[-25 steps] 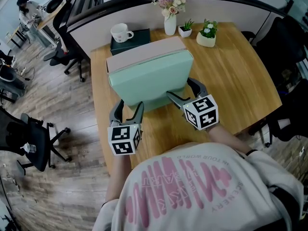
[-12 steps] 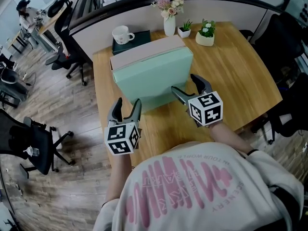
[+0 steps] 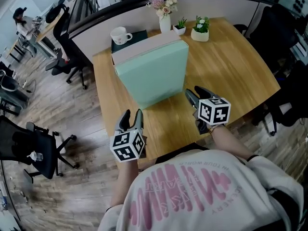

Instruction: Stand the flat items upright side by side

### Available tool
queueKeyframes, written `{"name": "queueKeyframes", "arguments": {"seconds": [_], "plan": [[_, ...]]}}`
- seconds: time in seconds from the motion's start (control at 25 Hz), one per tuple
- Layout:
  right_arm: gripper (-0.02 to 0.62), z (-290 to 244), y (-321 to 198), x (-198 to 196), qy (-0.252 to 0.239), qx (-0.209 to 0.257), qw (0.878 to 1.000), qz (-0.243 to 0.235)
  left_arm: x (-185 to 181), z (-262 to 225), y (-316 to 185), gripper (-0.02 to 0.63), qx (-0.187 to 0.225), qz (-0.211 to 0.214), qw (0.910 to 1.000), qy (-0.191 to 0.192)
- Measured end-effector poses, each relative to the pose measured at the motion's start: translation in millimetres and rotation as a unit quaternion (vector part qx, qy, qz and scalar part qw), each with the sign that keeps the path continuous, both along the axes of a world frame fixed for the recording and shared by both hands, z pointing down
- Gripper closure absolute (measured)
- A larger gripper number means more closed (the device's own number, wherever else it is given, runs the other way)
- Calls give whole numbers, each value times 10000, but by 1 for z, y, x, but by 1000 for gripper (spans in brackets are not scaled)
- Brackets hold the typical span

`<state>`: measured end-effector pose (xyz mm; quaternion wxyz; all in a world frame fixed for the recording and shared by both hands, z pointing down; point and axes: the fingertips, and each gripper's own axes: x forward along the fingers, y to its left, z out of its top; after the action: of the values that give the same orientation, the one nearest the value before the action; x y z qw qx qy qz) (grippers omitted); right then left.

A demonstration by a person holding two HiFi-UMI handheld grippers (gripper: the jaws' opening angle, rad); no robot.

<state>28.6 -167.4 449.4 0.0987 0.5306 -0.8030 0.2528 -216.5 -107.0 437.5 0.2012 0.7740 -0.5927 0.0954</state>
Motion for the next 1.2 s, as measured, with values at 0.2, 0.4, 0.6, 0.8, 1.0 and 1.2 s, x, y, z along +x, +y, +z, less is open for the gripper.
{"name": "queueKeyframes", "arguments": {"seconds": [0.2,0.4,0.6,0.8,1.0,1.2], "plan": [[543,28,37,-18,-698,-780,9945,-51,19,6,28,501,-71,-100,9996,270],[598,20,61,-35,-1038,-908,9891,-523,45,-10,50,605,-17,-214,9972,720],[598,-28,72,-24,-1229,-104,9877,-956,69,-37,76,604,334,-351,9925,1124],[598,-62,94,5,-905,682,9854,-1271,84,-40,116,604,437,-914,9893,1052],[600,-74,127,28,-560,1069,9790,-1644,113,-49,145,604,554,-1099,9872,1013],[600,-71,160,50,-484,1045,9770,-1795,140,-54,177,604,639,-1168,9865,956]]}}
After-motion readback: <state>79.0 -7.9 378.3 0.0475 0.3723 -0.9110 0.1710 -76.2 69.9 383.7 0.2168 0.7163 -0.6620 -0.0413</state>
